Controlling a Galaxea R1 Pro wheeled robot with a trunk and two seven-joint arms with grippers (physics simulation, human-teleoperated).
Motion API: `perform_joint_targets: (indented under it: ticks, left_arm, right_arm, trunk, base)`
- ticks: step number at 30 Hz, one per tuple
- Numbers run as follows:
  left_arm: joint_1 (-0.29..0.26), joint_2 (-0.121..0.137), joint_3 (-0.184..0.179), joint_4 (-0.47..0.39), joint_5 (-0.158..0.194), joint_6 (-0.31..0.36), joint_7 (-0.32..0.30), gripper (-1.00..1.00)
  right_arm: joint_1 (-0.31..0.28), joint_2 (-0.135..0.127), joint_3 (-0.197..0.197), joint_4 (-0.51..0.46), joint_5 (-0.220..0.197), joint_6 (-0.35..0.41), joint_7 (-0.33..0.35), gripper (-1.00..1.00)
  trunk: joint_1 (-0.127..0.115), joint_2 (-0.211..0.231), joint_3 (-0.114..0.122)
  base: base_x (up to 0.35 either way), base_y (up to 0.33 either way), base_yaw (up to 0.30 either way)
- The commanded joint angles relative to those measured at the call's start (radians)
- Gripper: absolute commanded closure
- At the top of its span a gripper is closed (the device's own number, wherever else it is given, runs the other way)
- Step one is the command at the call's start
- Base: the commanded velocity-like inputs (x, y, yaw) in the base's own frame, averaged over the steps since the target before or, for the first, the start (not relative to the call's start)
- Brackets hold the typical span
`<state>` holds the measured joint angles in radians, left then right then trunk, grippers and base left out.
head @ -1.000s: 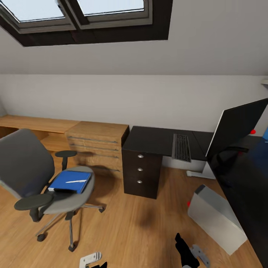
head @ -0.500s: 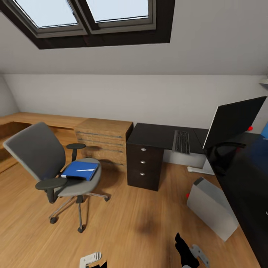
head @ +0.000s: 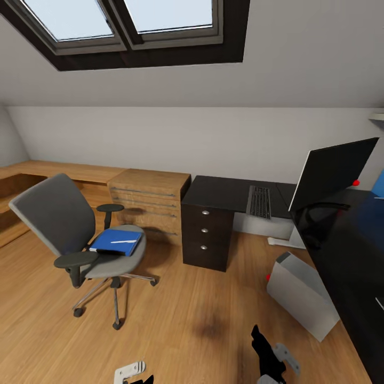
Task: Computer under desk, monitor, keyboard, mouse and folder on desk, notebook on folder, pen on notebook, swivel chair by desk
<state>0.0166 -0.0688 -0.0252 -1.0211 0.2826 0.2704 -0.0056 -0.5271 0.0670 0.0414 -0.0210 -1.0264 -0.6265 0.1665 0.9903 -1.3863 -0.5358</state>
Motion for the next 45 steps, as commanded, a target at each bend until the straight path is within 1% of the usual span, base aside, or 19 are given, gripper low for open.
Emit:
perform_joint_targets:
  ticks: [1,4,5,10,15,16,17,19,24,25,27,31,32,33,34,37,39,40,45]
  left_arm:
    - [0.000,0.000,0.001,-0.002,0.007,0.006,-0.001,-1.00]
    - [0.000,0.000,0.001,-0.002,0.007,0.006,-0.001,-1.00]
    - [0.000,0.000,0.001,-0.002,0.007,0.006,-0.001,-1.00]
    - [0.000,0.001,0.001,-0.002,0.007,0.006,-0.001,-1.00]
    - [0.000,0.000,0.001,-0.002,0.007,0.006,0.000,-1.00]
    - [0.000,0.000,0.001,-0.002,0.007,0.006,0.000,-1.00]
    - [0.000,0.000,0.001,-0.002,0.007,0.006,0.000,-1.00]
    - [0.000,0.000,0.001,-0.002,0.007,0.006,0.001,-1.00]
    - [0.000,0.000,0.001,-0.002,0.007,0.006,0.001,-1.00]
    - [0.000,0.000,0.001,-0.002,0.007,0.006,0.001,-1.00]
    - [0.000,0.000,0.001,-0.002,0.007,0.006,0.001,-1.00]
    - [0.000,0.000,0.001,-0.002,0.007,0.004,0.001,-1.00]
    - [0.000,0.000,0.001,-0.002,0.007,0.003,0.001,-1.00]
    - [0.000,0.000,0.001,-0.002,0.008,-0.003,0.001,-1.00]
    - [0.000,0.000,0.001,-0.001,0.008,-0.007,0.001,-1.00]
    - [0.000,0.000,0.001,0.004,0.008,-0.020,0.001,-1.00]
    - [0.000,0.000,0.001,0.011,0.007,-0.036,0.001,-1.00]
    - [0.000,0.000,0.001,0.012,0.007,-0.038,0.001,-1.00]
    - [0.000,0.000,0.001,0.014,0.008,-0.043,0.001,-1.00]
  right_arm:
    - [-0.001,0.000,0.010,-0.008,-0.011,-0.016,0.008,-1.00]
    - [-0.001,-0.003,0.034,-0.054,-0.010,-0.046,0.007,-1.00]
    - [-0.001,-0.008,0.054,-0.100,-0.005,-0.056,0.005,-1.00]
    - [-0.002,-0.041,0.100,-0.226,0.026,-0.058,-0.022,-1.00]
    - [-0.002,-0.100,0.120,-0.372,0.107,0.041,-0.172,-1.00]
    - [-0.002,-0.113,0.122,-0.401,0.125,0.067,-0.202,-1.00]
    - [-0.002,-0.140,0.123,-0.468,0.161,0.128,-0.260,-1.00]
    - [-0.002,-0.167,0.124,-0.541,0.195,0.198,-0.313,-1.00]
    - [-0.002,-0.234,0.120,-0.732,0.242,0.424,-0.444,-1.00]
    - [-0.002,-0.262,0.118,-0.801,0.249,0.540,-0.503,-1.00]
    - [-0.002,-0.289,0.112,-0.863,0.252,0.670,-0.563,-1.00]
    - [-0.002,-0.329,0.071,-0.970,0.256,0.917,-0.649,-1.00]
    - [-0.002,-0.335,0.051,-0.994,0.256,0.969,-0.661,-1.00]
    - [-0.002,-0.342,0.003,-1.044,0.257,1.058,-0.680,-1.00]
    - [-0.002,-0.343,-0.023,-1.068,0.257,1.096,-0.686,-1.00]
    - [-0.001,-0.346,-0.094,-1.125,0.258,1.186,-0.699,-1.00]
    - [0.000,-0.348,-0.170,-1.168,0.259,1.258,-0.710,-1.00]
    - [0.000,-0.348,-0.186,-1.175,0.260,1.270,-0.712,-1.00]
    - [0.002,-0.349,-0.209,-1.180,0.265,1.289,-0.717,-1.00]
  trunk:
    - [0.000,-0.001,-0.001]
    - [0.000,-0.001,-0.001]
    - [0.000,-0.001,-0.001]
    - [0.000,-0.001,-0.001]
    - [0.000,-0.001,-0.001]
    - [0.000,-0.001,-0.001]
    - [0.000,-0.001,-0.001]
    - [0.000,-0.001,-0.001]
    - [0.000,-0.001,-0.001]
    - [0.000,-0.001,-0.001]
    - [0.000,-0.001,-0.001]
    - [0.000,-0.001,-0.001]
    - [0.000,-0.001,-0.001]
    - [0.000,-0.001,-0.001]
    - [0.000,-0.001,-0.001]
    - [0.000,-0.001,-0.001]
    - [0.000,-0.001,-0.001]
    - [0.000,-0.001,-0.001]
    - [0.000,-0.001,-0.001]
  base:
    - [-0.005,0.000,0.000]
    - [-0.003,0.000,0.000]
    - [-0.002,0.000,0.000]
    - [0.000,0.000,0.000]
    - [0.000,0.000,0.000]
    - [0.000,0.000,0.000]
    - [0.000,0.000,0.000]
    - [0.000,0.000,0.000]
    - [0.000,0.000,0.000]
    - [0.000,0.000,0.000]
    - [0.000,0.000,0.000]
    - [0.000,0.000,0.000]
    - [0.000,0.000,0.000]
    - [0.000,0.000,0.000]
    - [0.000,0.000,0.000]
    - [0.000,0.000,0.000]
    - [0.000,0.000,0.000]
    - [0.000,0.000,0.000]
    - [0.000,0.000,0.000]
